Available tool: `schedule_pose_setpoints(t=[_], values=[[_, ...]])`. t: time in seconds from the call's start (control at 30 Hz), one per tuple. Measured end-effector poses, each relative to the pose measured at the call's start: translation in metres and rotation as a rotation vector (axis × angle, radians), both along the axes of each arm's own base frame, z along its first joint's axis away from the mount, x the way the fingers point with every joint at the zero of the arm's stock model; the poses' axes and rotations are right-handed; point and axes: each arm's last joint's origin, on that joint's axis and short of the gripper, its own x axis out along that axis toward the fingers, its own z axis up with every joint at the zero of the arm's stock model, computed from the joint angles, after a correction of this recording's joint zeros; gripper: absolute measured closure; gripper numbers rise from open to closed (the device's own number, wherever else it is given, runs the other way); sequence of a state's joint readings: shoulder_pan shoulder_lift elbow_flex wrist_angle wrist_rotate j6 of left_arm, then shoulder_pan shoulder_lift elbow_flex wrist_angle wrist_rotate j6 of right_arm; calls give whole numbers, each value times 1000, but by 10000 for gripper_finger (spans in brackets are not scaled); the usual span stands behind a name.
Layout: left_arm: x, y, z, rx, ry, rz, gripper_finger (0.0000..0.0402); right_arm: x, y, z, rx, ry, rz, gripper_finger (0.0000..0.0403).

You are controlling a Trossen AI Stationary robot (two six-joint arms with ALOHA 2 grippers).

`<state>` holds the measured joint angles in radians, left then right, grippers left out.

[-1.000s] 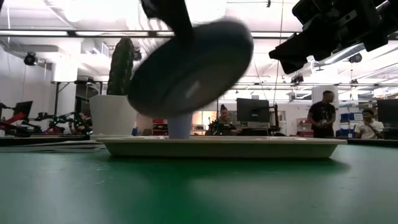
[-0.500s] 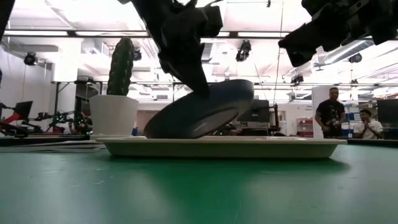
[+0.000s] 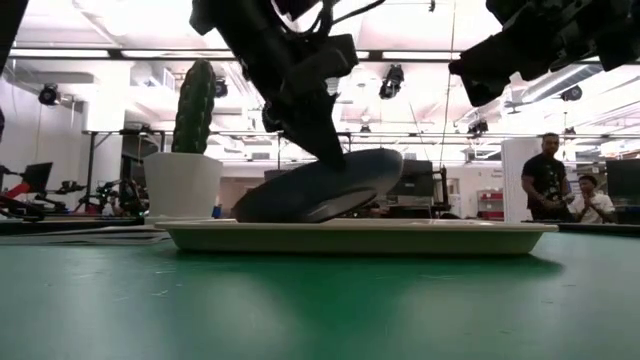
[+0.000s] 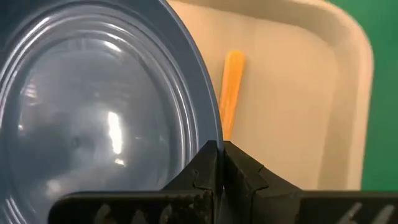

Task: Pick and place plate/cup/fork/spoon on tray
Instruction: Put the blue plate on the white tray between the orange spoon and the light orange fork

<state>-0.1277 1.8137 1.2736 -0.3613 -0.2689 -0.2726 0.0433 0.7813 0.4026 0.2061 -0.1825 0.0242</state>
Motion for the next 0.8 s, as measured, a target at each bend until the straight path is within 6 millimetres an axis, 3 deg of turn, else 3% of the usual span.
schedule_pose_setpoints(t=[0.63,0.8], values=[[4,8,-4,-24,-84,26,401,0,0,0,29,9,-9,335],[4,8,-4,-39,-91,45,368,0,0,0,34,9,-10,335]])
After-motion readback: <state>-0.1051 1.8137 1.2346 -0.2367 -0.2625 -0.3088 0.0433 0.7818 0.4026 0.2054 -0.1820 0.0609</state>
